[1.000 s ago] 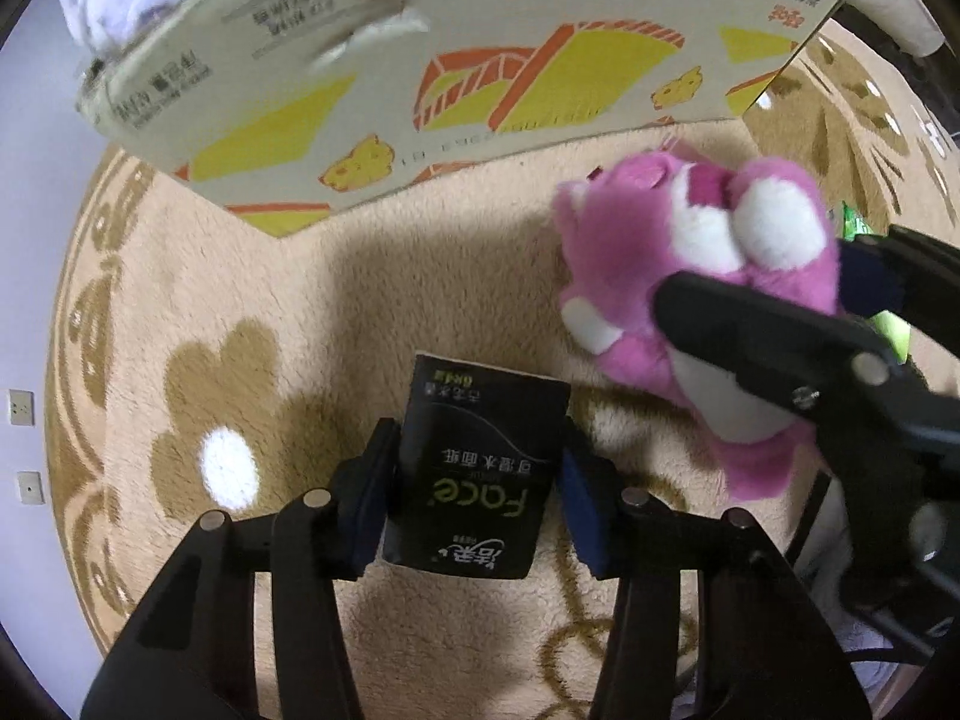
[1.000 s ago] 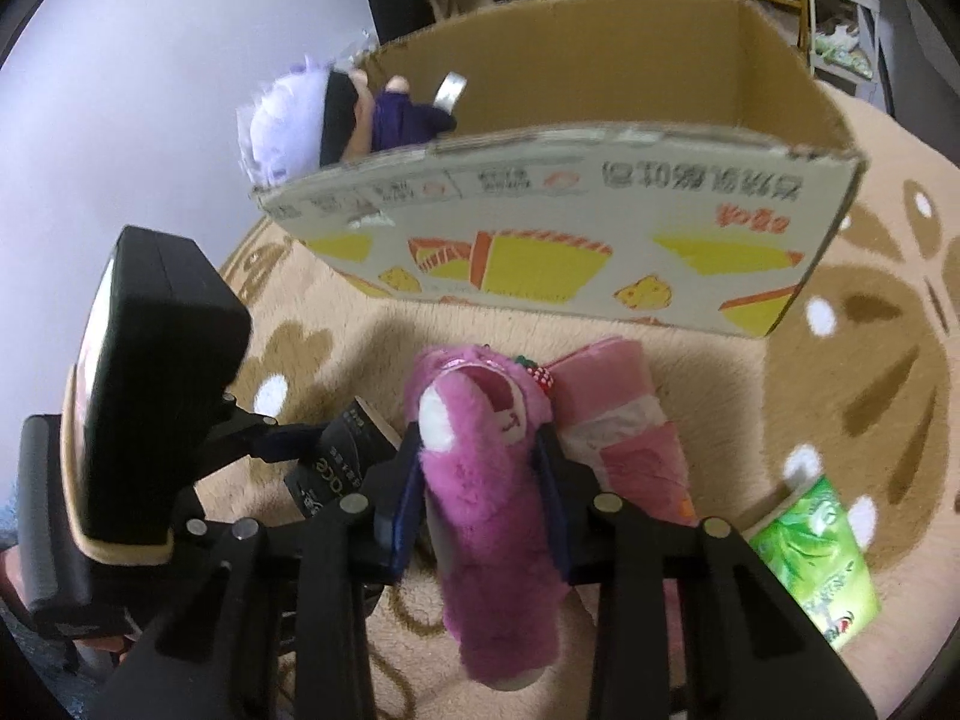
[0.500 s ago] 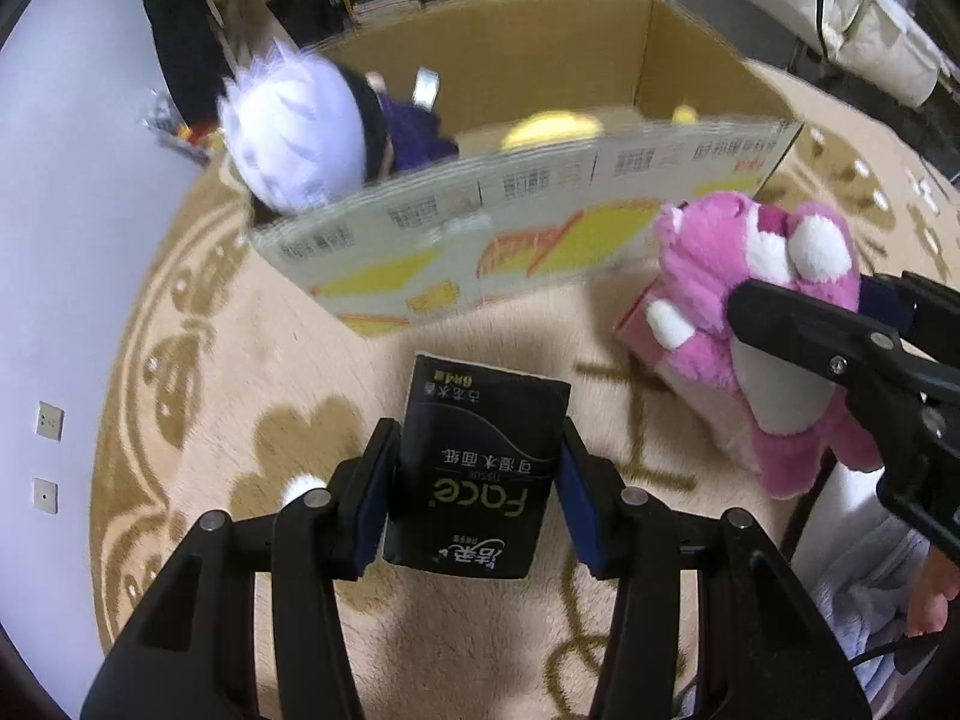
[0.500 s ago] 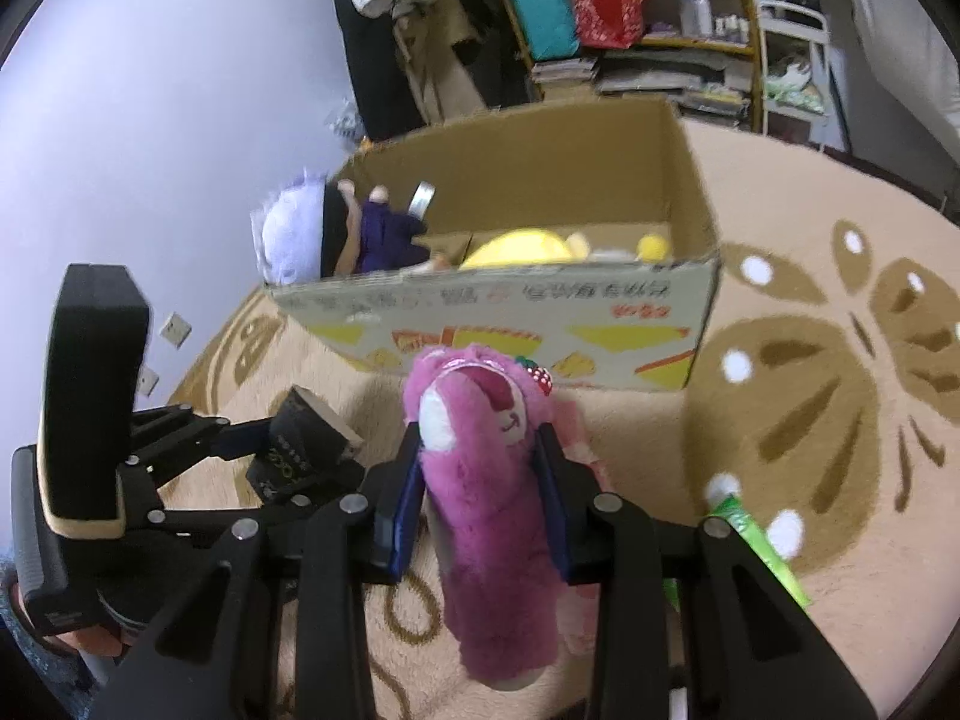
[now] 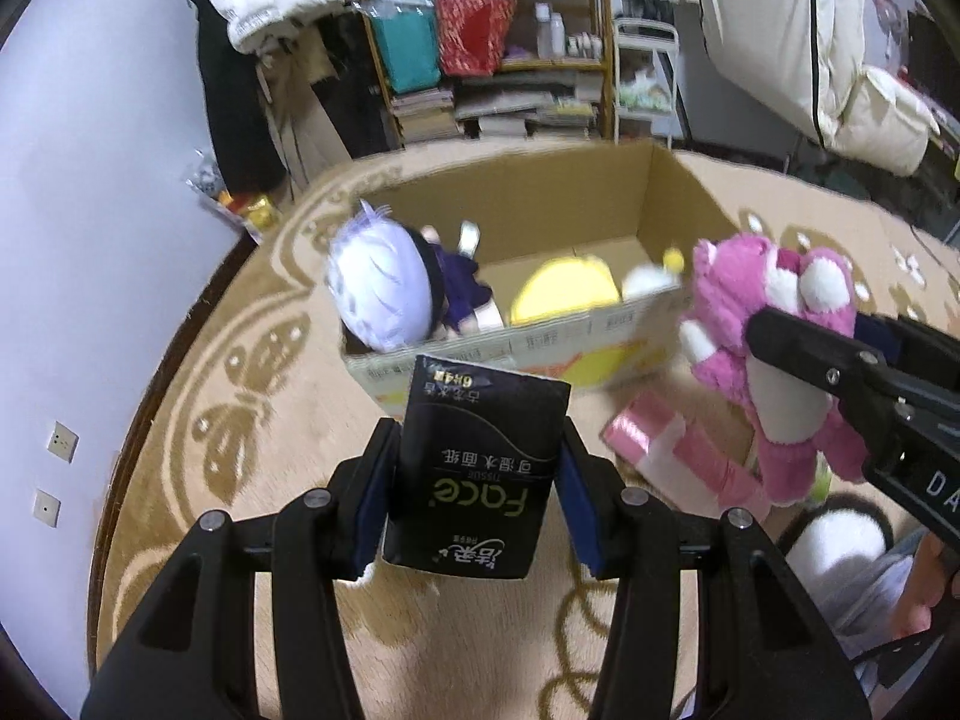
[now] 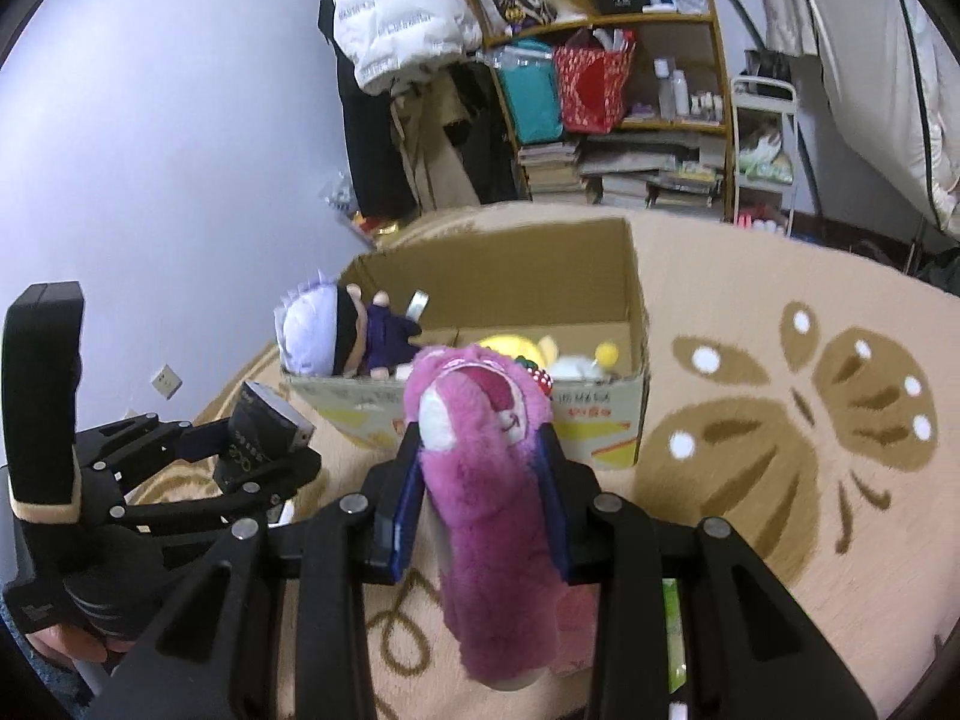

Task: Organize soft objects
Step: 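Carry tissue pack with left tool while right carries pink bear over box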

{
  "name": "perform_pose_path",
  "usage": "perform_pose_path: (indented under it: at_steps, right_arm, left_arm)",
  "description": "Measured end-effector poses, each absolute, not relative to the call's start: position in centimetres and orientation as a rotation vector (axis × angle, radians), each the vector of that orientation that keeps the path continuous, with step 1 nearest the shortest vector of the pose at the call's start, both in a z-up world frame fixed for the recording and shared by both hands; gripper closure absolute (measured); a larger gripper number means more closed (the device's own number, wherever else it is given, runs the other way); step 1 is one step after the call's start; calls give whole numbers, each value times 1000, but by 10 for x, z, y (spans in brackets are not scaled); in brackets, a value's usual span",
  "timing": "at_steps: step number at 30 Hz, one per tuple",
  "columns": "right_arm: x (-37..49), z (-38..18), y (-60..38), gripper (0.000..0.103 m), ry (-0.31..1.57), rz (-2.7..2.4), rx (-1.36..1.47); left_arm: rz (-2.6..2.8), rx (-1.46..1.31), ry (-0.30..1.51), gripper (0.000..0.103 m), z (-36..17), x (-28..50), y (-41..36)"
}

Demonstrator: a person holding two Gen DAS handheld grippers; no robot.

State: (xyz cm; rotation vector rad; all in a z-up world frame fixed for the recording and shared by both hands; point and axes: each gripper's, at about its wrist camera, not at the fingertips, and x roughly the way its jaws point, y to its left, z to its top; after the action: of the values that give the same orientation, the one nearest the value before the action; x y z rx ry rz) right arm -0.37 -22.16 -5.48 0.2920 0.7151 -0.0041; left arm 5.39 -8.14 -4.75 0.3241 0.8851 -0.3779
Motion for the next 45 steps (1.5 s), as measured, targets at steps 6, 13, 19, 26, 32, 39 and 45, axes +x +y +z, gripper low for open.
perform_pose_path:
  at_steps: [6,13,19,26,32,39,45]
  right_arm:
    - [-7,-43,-229,66,662,-17,305]
    - [-8,-29,-233,66,578,-26,296]
    - [-5,-25,-232,66,545,-41,267]
    - [2,-28,-229,66,539,-38,249]
    - [9,-27,-227,66,520,-32,238]
    - [16,-30,-230,66,512,-15,266]
    - [28,-30,-234,66,506,-16,263]
  left_arm:
    - [-358,267,802,54,-26,56,-75]
    - [-327,231,736,54,-8,61,-66]
    - [-303,242,696,54,1,66,-62]
    - [-280,263,652,54,4,70,-62]
    - [-264,257,634,54,6,77,-63]
    - [-250,266,638,54,3,82,-64]
    - [-255,275,623,54,2,91,-73]
